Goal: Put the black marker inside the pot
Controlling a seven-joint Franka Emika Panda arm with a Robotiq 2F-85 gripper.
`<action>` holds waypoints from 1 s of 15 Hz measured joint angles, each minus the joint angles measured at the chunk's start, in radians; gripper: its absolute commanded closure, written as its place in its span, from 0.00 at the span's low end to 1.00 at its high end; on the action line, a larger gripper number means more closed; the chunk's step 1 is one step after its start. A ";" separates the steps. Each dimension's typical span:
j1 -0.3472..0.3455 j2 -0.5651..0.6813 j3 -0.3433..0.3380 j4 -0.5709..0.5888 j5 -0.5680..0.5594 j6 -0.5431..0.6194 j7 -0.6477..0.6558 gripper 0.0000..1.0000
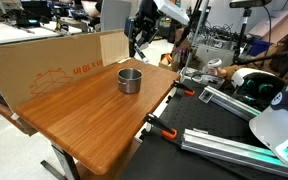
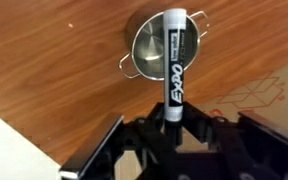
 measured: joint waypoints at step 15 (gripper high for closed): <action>0.046 0.201 0.011 0.063 -0.024 0.210 0.068 0.94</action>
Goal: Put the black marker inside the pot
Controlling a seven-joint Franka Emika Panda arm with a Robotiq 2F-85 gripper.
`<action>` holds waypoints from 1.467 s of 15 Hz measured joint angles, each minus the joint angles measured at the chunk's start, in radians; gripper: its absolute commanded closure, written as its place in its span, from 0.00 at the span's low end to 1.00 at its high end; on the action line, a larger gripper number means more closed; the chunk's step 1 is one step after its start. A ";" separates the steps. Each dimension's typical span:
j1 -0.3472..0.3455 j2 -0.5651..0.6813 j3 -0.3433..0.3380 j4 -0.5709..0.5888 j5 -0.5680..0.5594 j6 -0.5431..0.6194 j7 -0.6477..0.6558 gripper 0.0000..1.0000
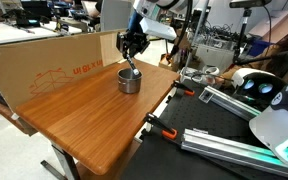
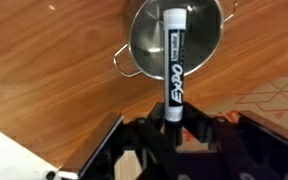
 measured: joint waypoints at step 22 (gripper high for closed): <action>0.079 0.107 -0.051 0.106 -0.224 -0.089 0.270 0.00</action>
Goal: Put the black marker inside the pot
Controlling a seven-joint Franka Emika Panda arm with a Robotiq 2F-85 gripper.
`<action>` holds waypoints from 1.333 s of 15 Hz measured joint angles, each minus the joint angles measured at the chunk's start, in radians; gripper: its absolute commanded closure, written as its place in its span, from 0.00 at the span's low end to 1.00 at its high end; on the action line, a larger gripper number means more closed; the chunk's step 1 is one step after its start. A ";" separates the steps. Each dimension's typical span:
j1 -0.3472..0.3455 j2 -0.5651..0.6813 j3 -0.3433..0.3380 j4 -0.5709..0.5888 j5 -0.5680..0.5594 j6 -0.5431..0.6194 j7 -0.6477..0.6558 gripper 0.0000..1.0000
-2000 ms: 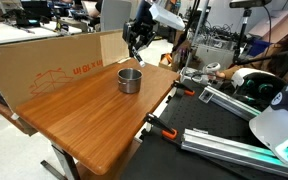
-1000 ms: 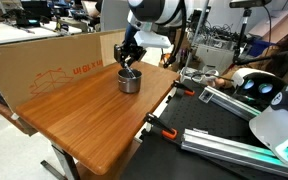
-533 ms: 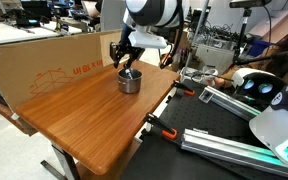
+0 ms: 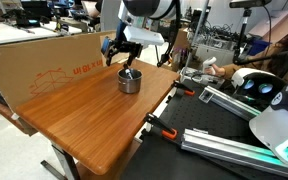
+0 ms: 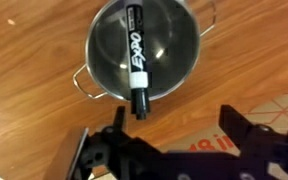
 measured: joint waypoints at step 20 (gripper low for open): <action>-0.077 -0.622 0.033 -0.142 0.311 -0.642 -0.189 0.00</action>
